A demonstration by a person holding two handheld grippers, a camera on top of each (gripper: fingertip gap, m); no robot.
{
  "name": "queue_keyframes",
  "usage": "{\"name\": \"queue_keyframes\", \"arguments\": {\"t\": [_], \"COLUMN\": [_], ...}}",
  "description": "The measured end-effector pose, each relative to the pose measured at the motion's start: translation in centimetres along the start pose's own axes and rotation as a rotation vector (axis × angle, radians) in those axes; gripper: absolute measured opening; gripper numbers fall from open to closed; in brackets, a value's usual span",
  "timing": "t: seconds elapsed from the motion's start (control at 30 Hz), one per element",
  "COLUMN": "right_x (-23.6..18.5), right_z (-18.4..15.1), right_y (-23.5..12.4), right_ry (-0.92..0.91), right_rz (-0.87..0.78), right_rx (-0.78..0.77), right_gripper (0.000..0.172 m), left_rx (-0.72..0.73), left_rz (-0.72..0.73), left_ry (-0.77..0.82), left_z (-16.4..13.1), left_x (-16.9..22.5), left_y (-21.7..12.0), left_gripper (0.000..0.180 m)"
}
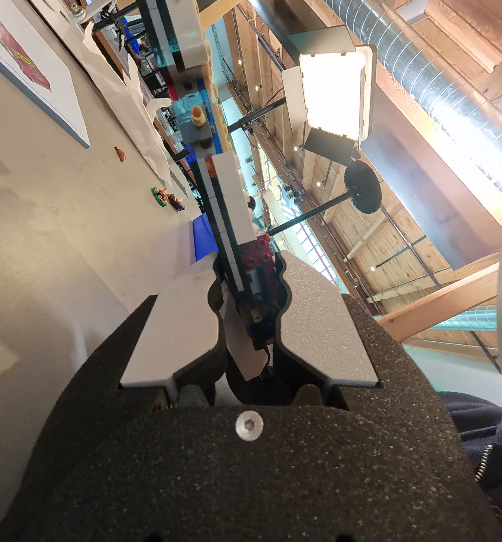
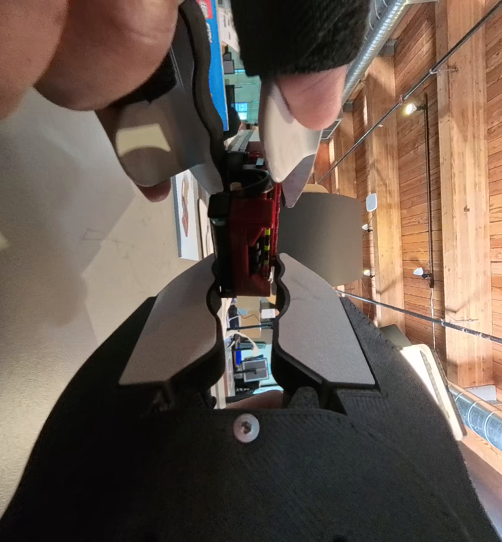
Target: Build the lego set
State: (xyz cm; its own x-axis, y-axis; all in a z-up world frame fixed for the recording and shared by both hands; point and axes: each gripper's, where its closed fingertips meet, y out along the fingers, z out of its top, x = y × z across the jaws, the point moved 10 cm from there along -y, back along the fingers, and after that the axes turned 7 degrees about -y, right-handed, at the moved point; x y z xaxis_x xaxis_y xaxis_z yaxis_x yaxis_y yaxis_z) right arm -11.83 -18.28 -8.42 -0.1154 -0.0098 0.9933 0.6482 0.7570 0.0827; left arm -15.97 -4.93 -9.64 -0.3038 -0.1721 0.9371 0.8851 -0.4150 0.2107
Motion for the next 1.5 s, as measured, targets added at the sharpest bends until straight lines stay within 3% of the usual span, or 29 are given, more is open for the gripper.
{"name": "queue_keyframes", "arguments": {"t": [0.77,1.07,1.13,1.23,1.37,1.5], "right_x": [0.2,0.7,0.7,0.9,1.8,2.9], "right_z": [-0.5,-1.0,-1.4,-2.6,-4.5,-5.8], "right_y": [0.2,-0.4,-0.8,-0.9,0.0,1.0], "right_ry": [-0.116,0.089,0.166,0.398,0.858,1.338], "right_rz": [0.049,0.069,0.111,0.271,0.578,0.824], "right_rx": [0.057,0.115,0.132,0.124,0.101,0.166], "right_gripper": [0.037,0.043,0.044,0.043,0.043,0.047], "left_rx": [-0.007,-0.003,0.019,0.026,-0.034,-0.123], "left_rz": [0.027,-0.089,-0.137,-0.21,-0.254,-0.304], "left_ry": [0.059,-0.102,-0.125,-0.041,0.114,0.151], "left_z": [0.2,1.2,2.2,3.7,5.2,5.5], "left_x": [0.4,-0.8,-1.2,-0.9,-0.3,-0.2], "left_y": [0.0,-0.2,-0.7,-1.2,-1.3,-0.8], "left_gripper": [0.034,0.034,0.034,0.034,0.034,0.034]}}
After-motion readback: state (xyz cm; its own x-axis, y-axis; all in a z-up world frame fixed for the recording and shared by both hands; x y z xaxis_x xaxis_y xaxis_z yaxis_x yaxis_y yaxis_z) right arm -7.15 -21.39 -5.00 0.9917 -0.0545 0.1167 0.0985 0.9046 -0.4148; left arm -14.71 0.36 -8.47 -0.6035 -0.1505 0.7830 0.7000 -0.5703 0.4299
